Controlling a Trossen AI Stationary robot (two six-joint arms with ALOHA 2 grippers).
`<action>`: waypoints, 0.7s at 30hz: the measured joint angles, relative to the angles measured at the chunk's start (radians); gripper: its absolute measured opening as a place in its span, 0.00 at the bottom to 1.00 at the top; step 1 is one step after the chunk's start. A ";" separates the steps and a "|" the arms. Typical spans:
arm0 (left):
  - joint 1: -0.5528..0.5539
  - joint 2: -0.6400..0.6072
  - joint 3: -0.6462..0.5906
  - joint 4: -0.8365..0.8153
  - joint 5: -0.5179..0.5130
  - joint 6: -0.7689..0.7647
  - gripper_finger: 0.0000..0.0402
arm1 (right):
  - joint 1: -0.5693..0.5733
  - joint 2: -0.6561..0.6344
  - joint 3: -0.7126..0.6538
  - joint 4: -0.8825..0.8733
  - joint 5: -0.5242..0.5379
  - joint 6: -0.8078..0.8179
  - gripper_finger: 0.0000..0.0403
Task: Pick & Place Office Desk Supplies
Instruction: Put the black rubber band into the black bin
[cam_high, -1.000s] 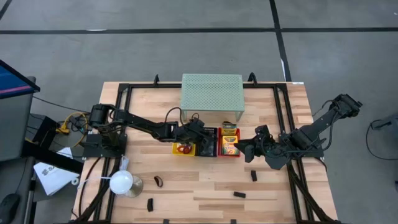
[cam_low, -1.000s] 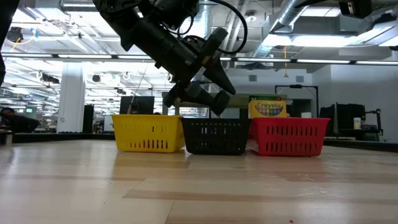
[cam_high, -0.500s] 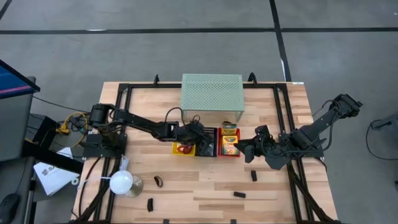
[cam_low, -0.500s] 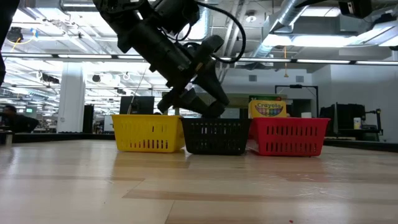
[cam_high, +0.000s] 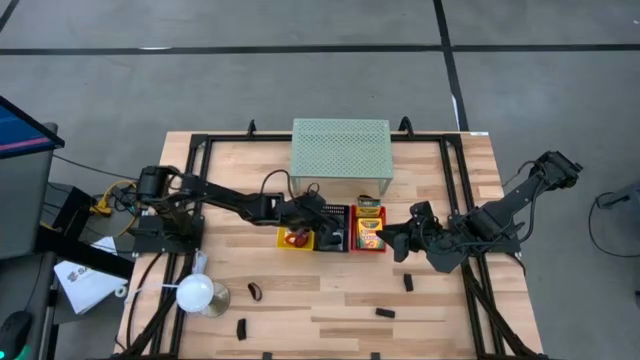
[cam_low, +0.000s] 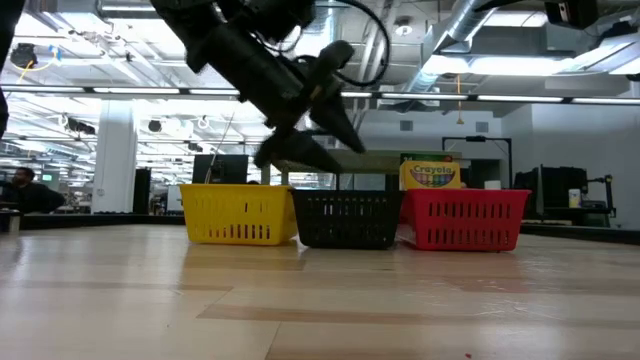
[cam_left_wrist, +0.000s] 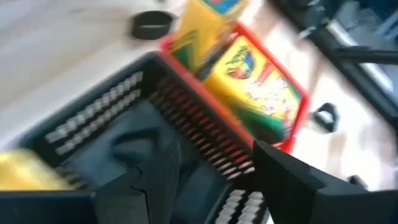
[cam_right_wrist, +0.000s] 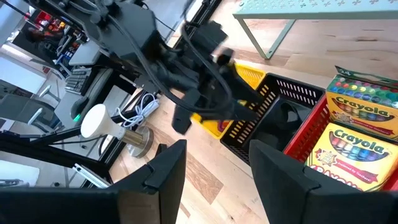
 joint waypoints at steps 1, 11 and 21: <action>0.000 -0.013 -0.003 -0.017 -0.016 0.002 0.49 | 0.000 0.000 0.000 0.000 0.000 0.000 0.43; -0.034 -0.210 0.000 -0.117 0.221 0.100 0.47 | 0.000 0.000 0.000 0.011 0.000 -0.015 0.43; -0.300 -0.328 -0.002 -0.559 0.239 -0.011 0.45 | 0.000 0.000 -0.001 0.015 -0.003 -0.018 0.43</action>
